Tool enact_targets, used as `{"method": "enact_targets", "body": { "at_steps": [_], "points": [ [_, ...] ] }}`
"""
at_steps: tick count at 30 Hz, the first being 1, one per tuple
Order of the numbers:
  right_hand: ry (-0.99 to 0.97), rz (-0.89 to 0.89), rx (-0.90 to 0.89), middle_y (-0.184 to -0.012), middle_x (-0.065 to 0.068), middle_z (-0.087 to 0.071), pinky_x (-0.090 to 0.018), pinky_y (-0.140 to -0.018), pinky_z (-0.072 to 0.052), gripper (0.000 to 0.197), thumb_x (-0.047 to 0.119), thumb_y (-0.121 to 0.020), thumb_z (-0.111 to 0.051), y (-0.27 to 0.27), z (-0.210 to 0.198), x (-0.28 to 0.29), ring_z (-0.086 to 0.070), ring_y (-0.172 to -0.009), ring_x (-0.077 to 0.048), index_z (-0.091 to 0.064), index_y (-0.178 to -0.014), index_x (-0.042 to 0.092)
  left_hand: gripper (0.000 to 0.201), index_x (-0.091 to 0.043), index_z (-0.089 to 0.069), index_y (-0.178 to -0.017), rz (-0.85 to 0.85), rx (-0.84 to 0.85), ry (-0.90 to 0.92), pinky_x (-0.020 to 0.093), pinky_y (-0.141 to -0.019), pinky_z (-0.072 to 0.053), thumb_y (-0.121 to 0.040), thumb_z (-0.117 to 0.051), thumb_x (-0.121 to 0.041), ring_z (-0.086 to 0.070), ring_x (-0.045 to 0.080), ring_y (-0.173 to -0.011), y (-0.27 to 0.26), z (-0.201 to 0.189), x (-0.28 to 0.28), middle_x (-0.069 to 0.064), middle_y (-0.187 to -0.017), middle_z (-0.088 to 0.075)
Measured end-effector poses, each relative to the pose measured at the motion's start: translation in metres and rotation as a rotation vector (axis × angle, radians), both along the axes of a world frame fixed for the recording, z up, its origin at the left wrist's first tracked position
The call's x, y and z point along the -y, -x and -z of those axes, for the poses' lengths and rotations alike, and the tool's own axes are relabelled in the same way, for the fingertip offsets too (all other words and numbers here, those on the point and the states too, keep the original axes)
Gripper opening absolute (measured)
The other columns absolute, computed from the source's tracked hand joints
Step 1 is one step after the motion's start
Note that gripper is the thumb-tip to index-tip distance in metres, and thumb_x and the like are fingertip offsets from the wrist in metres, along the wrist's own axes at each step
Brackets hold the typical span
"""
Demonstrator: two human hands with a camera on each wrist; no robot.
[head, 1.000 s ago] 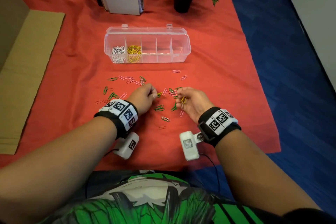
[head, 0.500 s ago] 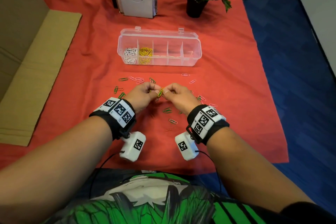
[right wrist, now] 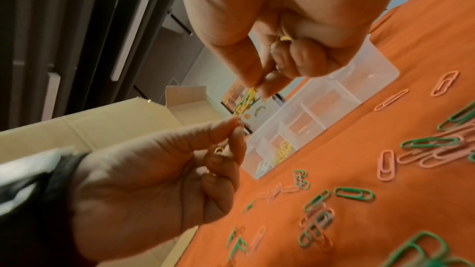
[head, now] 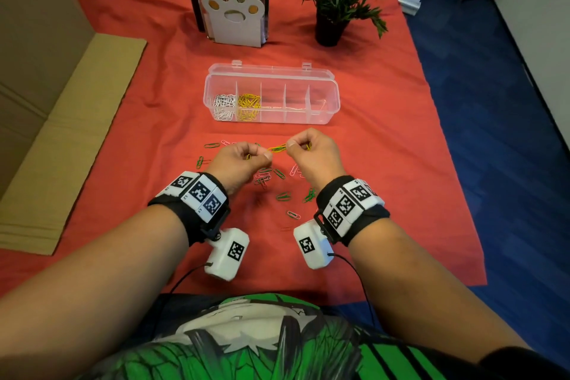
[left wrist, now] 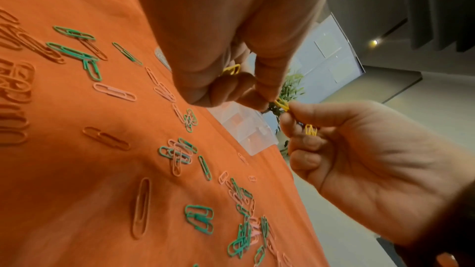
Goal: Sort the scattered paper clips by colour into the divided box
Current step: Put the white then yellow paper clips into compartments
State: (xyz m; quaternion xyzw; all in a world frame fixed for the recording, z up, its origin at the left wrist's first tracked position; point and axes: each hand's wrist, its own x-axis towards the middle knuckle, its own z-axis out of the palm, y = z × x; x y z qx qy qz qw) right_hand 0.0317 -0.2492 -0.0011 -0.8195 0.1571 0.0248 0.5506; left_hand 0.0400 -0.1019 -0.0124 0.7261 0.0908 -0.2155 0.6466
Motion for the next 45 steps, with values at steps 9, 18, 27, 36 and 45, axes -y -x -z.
{"method": "enact_targets", "body": {
  "at_steps": [9, 18, 27, 36, 45],
  "points": [
    [-0.069, 0.058, -0.028, -0.067, 0.006, -0.057, -0.017, -0.047, -0.037, 0.018, 0.014, -0.079, -0.062, -0.004, -0.012, -0.001, -0.046, -0.05, -0.007, -0.058, -0.065, 0.025, 0.012, -0.015, -0.063, -0.07, -0.003, 0.148, -0.068, 0.004, -0.044, -0.034, -0.081, -0.067, -0.018, -0.047, -0.006, -0.041, -0.007, -0.017, 0.006, 0.001, -0.068, -0.064],
    [-0.59, 0.182, -0.286, -0.068, -0.006, -0.057, -0.018, -0.039, -0.021, 0.016, 0.003, -0.088, -0.046, -0.008, -0.021, 0.0, -0.029, -0.047, -0.009, -0.05, -0.075, 0.012, 0.014, -0.013, -0.064, -0.072, -0.059, 0.313, -0.054, 0.009, -0.055, -0.039, -0.086, -0.06, -0.014, -0.048, 0.0, -0.054, -0.02, -0.025, 0.002, 0.0, -0.068, -0.061],
    [-0.828, 0.09, -0.218, -0.067, -0.002, -0.048, -0.02, -0.046, -0.041, 0.017, 0.007, -0.091, -0.044, -0.021, -0.032, 0.001, -0.046, -0.054, -0.011, -0.055, -0.079, 0.01, 0.016, -0.017, -0.063, -0.072, -0.13, -0.016, 0.164, 0.016, -0.04, -0.024, -0.086, -0.059, -0.01, -0.03, 0.003, -0.04, -0.025, -0.026, -0.006, -0.005, -0.054, -0.064],
    [-0.497, -0.068, -0.22, -0.058, 0.0, -0.035, -0.022, -0.042, -0.026, 0.022, 0.005, -0.09, -0.048, -0.028, -0.025, -0.017, -0.031, -0.043, -0.007, -0.048, -0.071, 0.016, 0.022, -0.018, -0.059, -0.069, -0.019, -0.029, 0.231, 0.017, -0.042, -0.023, -0.089, -0.055, -0.009, -0.03, 0.003, -0.042, -0.023, -0.03, -0.015, -0.006, -0.056, -0.063],
    [-0.371, 0.145, -0.242, -0.056, -0.002, -0.032, -0.022, -0.041, -0.026, 0.024, 0.002, -0.085, -0.044, -0.04, -0.014, -0.01, -0.03, -0.044, -0.013, -0.04, -0.066, 0.016, 0.022, -0.017, -0.055, -0.067, -0.226, -0.024, 0.179, 0.015, -0.038, -0.025, -0.086, -0.053, -0.006, -0.031, 0.003, -0.037, -0.037, -0.029, -0.025, -0.007, -0.048, -0.058]
  ]
}}
